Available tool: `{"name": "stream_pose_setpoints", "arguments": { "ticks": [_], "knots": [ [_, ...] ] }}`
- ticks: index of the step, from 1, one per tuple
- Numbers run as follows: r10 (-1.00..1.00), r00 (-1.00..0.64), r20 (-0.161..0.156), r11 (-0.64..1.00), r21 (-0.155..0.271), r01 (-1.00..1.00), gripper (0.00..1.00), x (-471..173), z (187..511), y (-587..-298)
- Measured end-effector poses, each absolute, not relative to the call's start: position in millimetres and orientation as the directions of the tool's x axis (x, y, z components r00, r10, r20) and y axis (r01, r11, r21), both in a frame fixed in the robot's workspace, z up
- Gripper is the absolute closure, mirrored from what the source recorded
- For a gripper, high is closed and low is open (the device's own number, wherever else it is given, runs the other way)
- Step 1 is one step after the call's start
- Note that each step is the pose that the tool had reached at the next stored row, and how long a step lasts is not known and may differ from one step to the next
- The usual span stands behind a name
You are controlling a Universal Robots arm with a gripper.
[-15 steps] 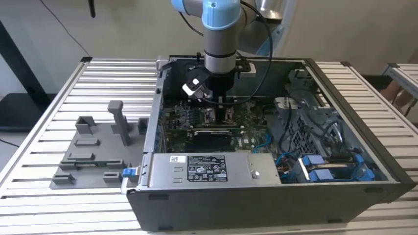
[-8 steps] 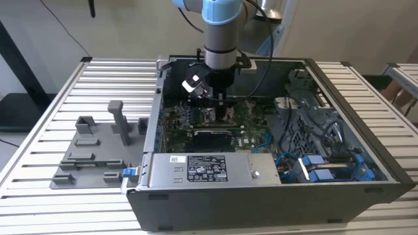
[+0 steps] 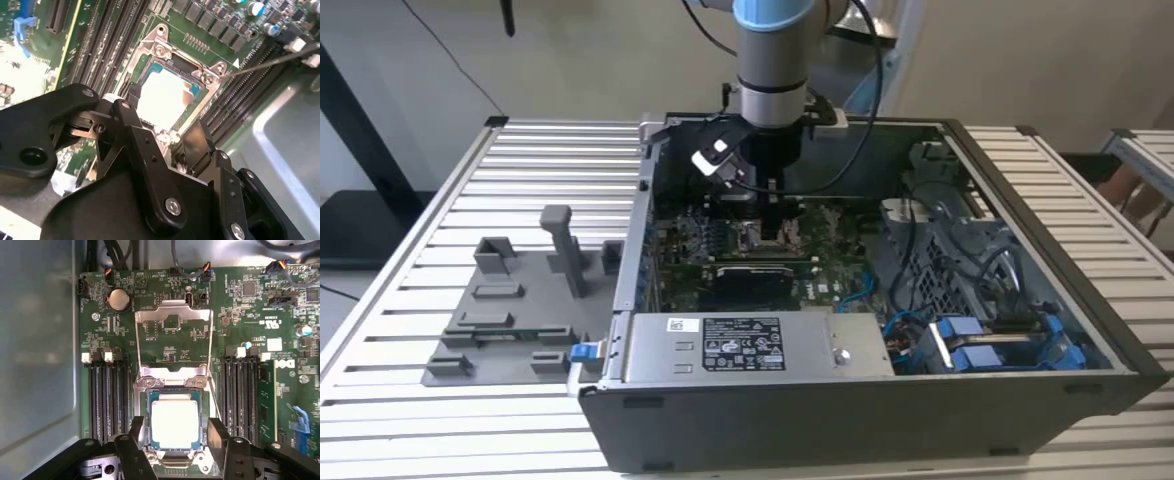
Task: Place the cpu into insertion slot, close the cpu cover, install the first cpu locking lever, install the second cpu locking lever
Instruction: 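Place the cpu into insertion slot, then close the cpu cover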
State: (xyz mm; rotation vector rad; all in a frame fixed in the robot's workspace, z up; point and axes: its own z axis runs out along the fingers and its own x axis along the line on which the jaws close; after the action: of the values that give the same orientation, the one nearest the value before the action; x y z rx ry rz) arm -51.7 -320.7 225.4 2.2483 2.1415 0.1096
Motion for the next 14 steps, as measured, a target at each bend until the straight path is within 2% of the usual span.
{"name": "stream_pose_setpoints", "arguments": {
  "ticks": [9,13,14],
  "knots": [
    [0.998,0.048,0.027,-0.049,0.074,0.996,0.4,-51.6,238.1,-320.7],
    [0.999,0.048,0.027,-0.049,0.073,0.996,0.64,-51.6,238.8,-320.7],
    [0.999,0.048,0.027,-0.049,0.071,0.996,0.64,-51.6,239.8,-320.7]
  ]
}}
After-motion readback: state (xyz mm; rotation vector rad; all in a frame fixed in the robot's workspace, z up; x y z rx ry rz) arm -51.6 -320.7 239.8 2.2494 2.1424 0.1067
